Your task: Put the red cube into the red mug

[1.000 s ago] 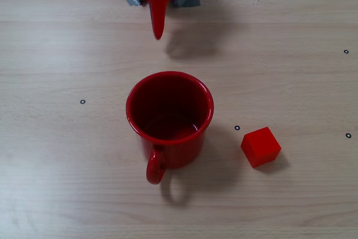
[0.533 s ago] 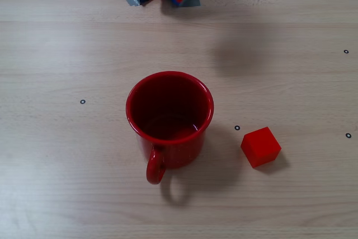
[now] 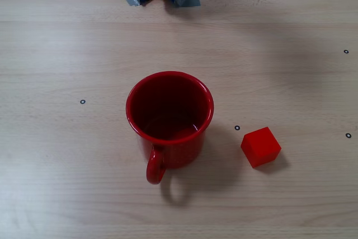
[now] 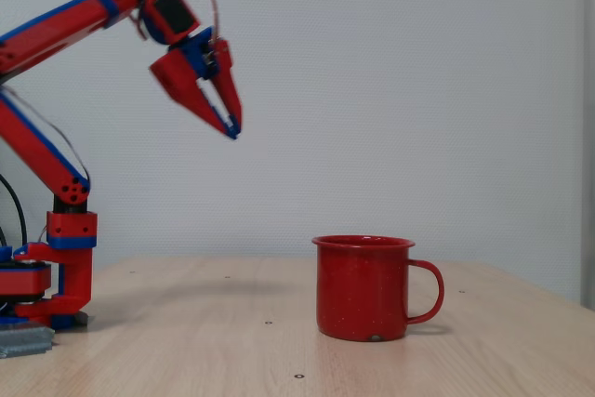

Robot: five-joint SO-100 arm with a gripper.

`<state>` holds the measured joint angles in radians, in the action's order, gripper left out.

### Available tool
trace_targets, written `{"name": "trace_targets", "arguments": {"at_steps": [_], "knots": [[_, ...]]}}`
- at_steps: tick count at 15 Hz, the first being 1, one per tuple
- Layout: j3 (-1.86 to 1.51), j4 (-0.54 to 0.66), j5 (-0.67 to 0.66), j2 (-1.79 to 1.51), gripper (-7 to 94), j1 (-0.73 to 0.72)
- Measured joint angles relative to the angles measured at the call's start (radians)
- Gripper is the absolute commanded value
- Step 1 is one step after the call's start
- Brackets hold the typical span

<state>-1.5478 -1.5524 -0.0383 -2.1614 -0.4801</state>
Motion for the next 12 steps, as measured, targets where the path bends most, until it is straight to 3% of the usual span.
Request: {"name": "trace_targets", "arguments": {"at_steps": [4, 12], "knots": [[0.387, -0.060, 0.026, 0.437, 0, 0.002], [0.696, -0.014, 0.025, 0.948, 0, 0.015]]}}
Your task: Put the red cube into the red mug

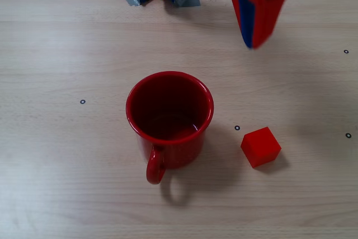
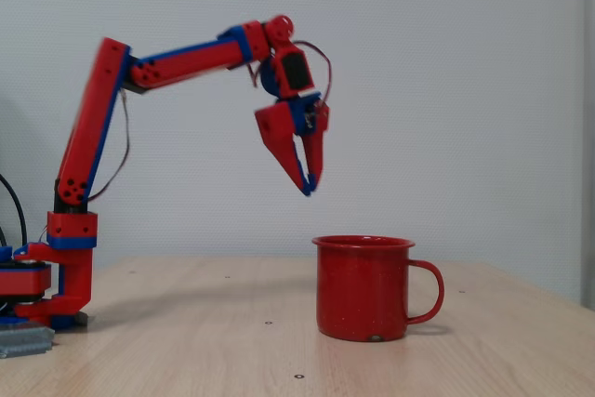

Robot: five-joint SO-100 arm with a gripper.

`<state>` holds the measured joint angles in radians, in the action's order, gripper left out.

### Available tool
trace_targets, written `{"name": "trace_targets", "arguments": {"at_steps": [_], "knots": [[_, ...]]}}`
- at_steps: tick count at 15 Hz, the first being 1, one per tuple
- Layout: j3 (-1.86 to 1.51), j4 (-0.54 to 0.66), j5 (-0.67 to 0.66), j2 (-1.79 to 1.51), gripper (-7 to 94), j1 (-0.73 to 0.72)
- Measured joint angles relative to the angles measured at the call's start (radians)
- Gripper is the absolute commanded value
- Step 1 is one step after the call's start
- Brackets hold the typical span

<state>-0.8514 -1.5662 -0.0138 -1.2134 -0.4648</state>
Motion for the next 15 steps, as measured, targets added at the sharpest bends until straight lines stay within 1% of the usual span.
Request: {"name": "trace_targets", "arguments": {"at_steps": [6, 7, 10, 14, 15], "knots": [[0.405, 0.028, -0.020, 0.459, 0, 0.000], [0.442, 0.028, -0.018, 0.492, 0, 0.000], [0.469, 0.028, 0.052, 0.517, 0, 0.025], [0.420, 0.094, 0.074, 0.517, 0, 0.015], [0.407, 0.094, 0.072, 0.518, 5, 0.017]]}}
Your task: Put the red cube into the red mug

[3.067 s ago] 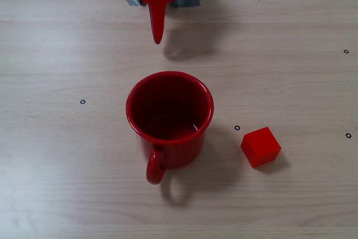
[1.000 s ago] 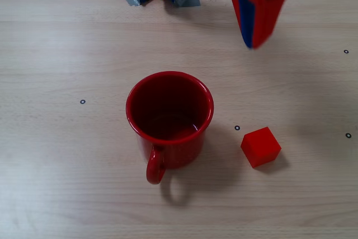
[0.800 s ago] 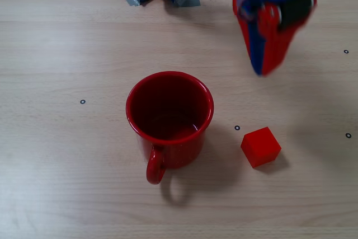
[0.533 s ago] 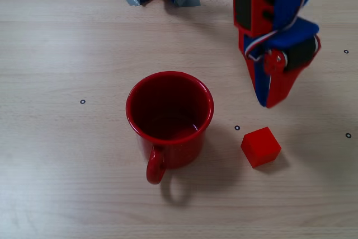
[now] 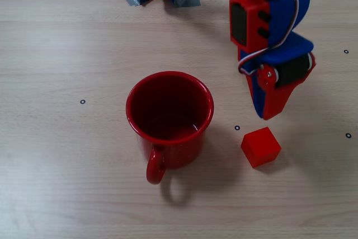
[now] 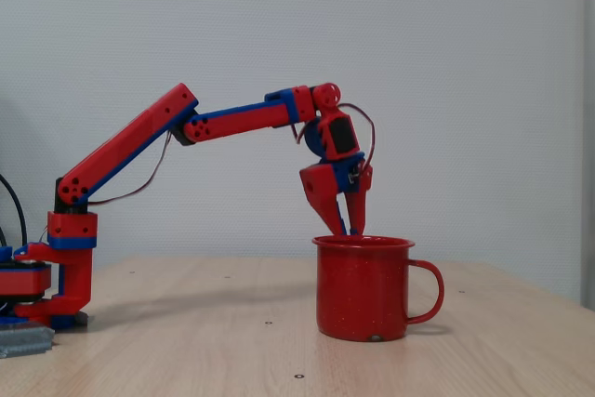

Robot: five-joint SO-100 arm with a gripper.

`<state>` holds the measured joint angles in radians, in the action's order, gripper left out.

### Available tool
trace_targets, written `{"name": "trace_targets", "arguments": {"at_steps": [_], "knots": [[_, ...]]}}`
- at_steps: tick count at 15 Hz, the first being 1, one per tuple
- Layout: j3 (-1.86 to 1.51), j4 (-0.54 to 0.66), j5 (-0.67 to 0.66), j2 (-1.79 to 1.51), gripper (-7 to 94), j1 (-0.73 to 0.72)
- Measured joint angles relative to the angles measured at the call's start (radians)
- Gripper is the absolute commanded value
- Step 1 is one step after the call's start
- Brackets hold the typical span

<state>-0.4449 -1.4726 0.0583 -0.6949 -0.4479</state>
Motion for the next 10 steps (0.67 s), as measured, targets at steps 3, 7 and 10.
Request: {"name": "trace_targets", "arguments": {"at_steps": [3, 7, 10], "knots": [[-0.044, 0.020, 0.000, 0.000, 30, 0.000], [-0.044, -0.017, 0.052, 0.000, 39, 0.000], [-0.107, -0.008, 0.052, 0.002, 39, -0.002]]}}
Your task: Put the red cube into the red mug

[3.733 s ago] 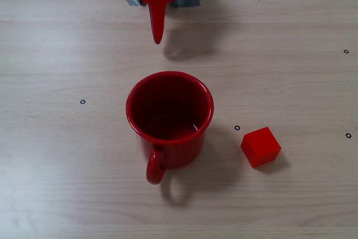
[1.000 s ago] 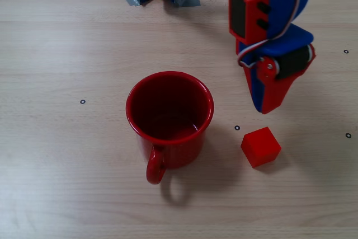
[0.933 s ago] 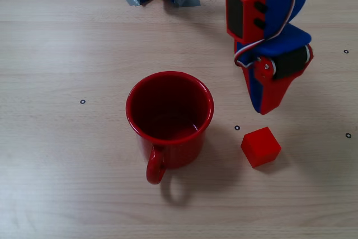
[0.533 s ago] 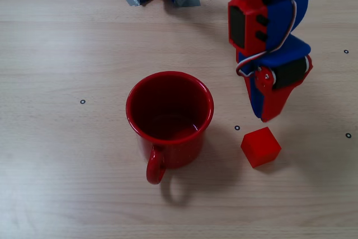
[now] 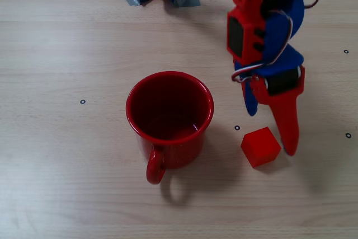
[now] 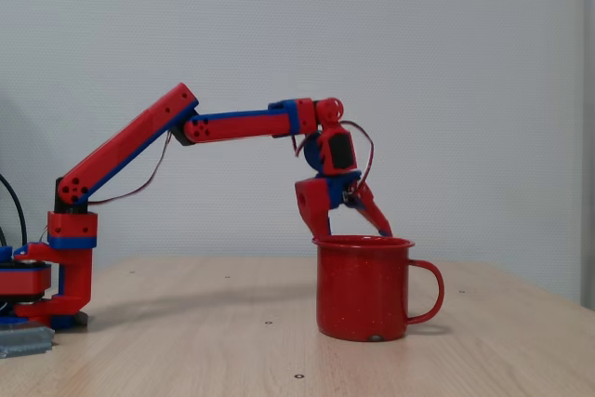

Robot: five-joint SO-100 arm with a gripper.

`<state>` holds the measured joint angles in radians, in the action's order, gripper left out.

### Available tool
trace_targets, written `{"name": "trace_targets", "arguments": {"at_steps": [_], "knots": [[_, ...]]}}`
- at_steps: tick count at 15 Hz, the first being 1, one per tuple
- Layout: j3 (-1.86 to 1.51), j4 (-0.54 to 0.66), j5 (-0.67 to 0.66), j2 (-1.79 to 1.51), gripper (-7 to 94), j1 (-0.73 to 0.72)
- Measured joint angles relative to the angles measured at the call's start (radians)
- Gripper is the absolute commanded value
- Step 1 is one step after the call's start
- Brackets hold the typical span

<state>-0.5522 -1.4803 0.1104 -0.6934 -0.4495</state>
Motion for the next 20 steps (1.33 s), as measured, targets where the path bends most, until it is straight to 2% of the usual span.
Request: {"name": "trace_targets", "arguments": {"at_steps": [10, 15, 18, 20], "knots": [[-0.147, 0.199, -0.002, 0.020, 38, 0.025], [-0.149, 0.225, -0.002, 0.020, 37, 0.021], [-0.149, 0.239, -0.003, 0.020, 35, 0.020], [-0.149, 0.253, -0.003, 0.020, 28, 0.020]]}}
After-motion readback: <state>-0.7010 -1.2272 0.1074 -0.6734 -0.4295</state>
